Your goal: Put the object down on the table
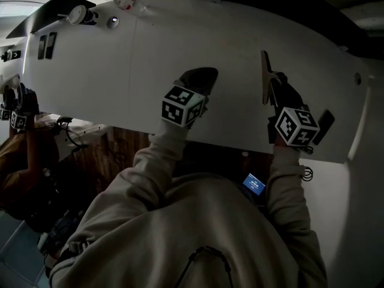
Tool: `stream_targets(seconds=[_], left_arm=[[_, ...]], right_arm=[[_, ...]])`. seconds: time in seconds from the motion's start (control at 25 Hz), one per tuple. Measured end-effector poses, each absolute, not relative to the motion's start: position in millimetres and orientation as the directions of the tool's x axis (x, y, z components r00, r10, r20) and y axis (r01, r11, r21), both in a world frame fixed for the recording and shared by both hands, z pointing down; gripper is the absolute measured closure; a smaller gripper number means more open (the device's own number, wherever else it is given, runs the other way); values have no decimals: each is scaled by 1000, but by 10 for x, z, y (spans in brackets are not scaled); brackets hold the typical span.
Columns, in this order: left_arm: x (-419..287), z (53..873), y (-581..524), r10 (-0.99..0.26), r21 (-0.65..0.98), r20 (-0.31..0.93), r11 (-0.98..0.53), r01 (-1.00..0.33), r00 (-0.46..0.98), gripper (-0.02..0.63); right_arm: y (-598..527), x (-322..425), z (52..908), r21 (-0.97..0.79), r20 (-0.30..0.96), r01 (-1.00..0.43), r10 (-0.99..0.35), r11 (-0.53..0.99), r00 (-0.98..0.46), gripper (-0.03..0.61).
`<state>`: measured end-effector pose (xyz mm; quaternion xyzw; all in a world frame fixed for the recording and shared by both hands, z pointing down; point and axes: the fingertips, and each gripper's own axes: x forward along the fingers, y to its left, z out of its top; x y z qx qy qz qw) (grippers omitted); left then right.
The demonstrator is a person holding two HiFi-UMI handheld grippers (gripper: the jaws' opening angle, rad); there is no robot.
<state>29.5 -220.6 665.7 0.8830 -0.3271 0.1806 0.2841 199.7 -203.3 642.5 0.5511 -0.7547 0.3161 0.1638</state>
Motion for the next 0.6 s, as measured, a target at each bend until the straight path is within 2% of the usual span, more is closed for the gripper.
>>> stream_targets(seconds=[0.6], left_arm=[[238, 7008, -2014, -456, 406, 544, -591, -697, 704, 611]], right_arm=[[-1836, 1917, 6880, -329, 643, -927, -676, 182, -360, 485]])
